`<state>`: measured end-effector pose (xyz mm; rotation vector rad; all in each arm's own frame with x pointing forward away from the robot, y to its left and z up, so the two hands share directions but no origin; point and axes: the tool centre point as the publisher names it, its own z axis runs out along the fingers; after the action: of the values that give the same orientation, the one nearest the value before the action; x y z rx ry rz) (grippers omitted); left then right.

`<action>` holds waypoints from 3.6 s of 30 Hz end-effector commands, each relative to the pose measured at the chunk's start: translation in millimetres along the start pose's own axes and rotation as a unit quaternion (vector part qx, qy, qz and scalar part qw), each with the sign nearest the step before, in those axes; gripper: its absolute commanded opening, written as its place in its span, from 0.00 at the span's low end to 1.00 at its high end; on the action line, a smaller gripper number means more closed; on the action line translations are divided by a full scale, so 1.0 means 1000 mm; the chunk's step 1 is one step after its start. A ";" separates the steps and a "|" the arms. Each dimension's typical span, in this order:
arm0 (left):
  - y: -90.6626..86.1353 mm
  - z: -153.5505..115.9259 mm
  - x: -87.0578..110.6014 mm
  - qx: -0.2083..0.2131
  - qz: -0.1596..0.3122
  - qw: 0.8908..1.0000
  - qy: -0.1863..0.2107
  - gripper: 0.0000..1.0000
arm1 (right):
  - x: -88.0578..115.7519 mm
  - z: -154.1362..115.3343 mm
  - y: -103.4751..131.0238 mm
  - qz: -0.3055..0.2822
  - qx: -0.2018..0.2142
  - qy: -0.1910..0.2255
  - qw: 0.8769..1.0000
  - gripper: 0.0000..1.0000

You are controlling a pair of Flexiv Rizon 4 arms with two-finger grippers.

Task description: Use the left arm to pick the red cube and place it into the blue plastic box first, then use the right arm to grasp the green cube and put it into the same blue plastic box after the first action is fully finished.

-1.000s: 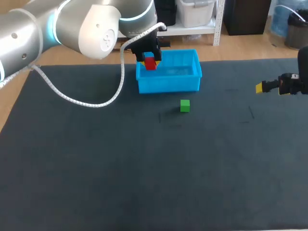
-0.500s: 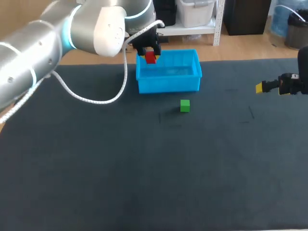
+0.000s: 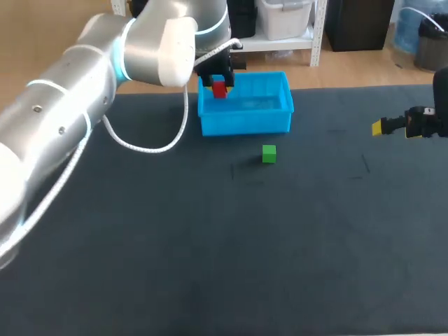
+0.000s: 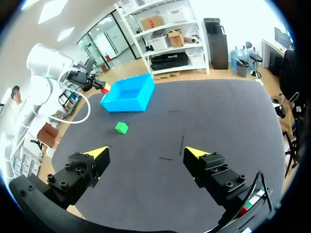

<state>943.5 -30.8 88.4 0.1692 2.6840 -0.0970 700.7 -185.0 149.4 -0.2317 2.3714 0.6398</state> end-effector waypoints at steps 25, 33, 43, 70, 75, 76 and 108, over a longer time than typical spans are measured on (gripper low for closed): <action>-0.002 0.017 -0.005 -0.014 0.013 0.997 0.068 0.96 | 0.000 0.000 0.000 0.000 -0.001 0.000 1.000 1.00; 0.000 0.006 -0.005 -0.009 0.016 0.998 0.063 1.00 | 0.000 0.000 0.000 0.000 -0.001 0.000 1.000 1.00; 0.010 -0.041 0.015 0.037 0.048 0.997 0.037 1.00 | 0.000 0.000 0.000 0.000 -0.001 0.000 1.000 1.00; 0.088 -0.162 0.171 0.183 0.099 0.966 -0.156 1.00 | 0.000 0.000 0.000 0.000 -0.001 0.000 1.000 1.00; 0.098 -0.170 0.204 0.196 0.097 0.960 -0.175 1.00 | 0.000 0.000 0.000 0.000 -0.001 0.000 1.000 1.00; 0.100 -0.171 0.210 0.197 0.099 0.959 -0.177 1.00 | 0.000 0.000 0.000 0.000 -0.001 0.000 1.000 1.00; 0.138 -0.181 0.218 0.238 0.108 0.942 -0.208 1.00 | 0.000 0.000 0.000 0.000 -0.001 0.000 1.000 1.00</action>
<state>688.8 148.3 154.6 0.6787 2.4885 -0.5769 700.7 -185.1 149.4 -0.2316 2.3714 0.6397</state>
